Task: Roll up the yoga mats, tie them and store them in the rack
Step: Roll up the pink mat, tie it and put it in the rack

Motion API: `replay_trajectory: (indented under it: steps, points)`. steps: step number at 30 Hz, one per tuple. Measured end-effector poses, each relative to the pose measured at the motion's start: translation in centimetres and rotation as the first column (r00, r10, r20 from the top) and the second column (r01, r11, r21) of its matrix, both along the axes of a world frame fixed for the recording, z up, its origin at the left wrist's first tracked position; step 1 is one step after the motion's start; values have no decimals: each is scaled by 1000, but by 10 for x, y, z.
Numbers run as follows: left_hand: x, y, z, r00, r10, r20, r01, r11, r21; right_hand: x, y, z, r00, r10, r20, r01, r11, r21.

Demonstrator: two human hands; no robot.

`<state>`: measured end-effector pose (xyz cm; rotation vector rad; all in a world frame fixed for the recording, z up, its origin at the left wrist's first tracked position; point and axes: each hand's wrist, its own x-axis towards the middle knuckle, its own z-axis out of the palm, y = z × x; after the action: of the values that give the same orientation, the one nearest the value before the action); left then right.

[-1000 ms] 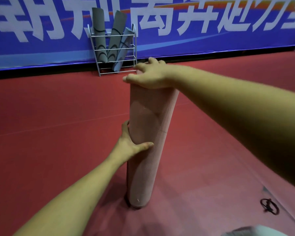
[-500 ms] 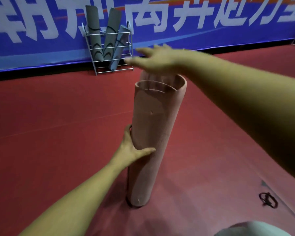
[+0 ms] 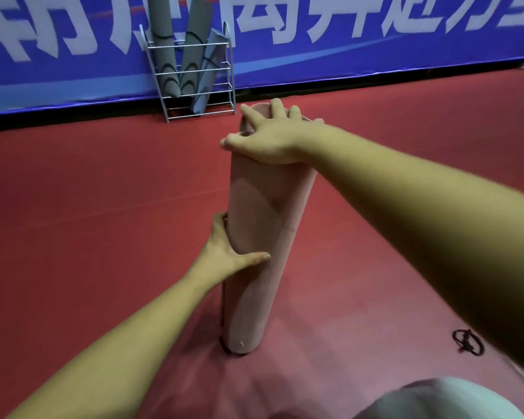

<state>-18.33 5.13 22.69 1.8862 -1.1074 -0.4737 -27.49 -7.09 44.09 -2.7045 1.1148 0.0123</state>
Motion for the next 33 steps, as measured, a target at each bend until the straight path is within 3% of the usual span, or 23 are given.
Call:
replay_trajectory:
  steps: [3,6,8,21,29,33]
  points:
    - [7,-2,14,999,5,49,-6,1000,19,2,-6,-9,997,-6,77,10,999,-44]
    - [25,-5,28,986,-144,-86,141,989,-39,0,-10,-5,998,25,63,-24,1000,-12]
    - [28,-10,34,972,-221,-76,217,974,-61,2,-7,-8,997,33,67,-32,999,-13]
    - [28,-10,14,992,-118,-35,110,977,-183,20,0,-14,994,89,64,-94,992,79]
    - [42,22,11,995,-44,-87,26,979,-200,53,33,-16,987,160,8,-160,987,-27]
    - [42,30,13,994,-25,-110,3,981,-193,58,40,-5,977,211,-23,-211,978,8]
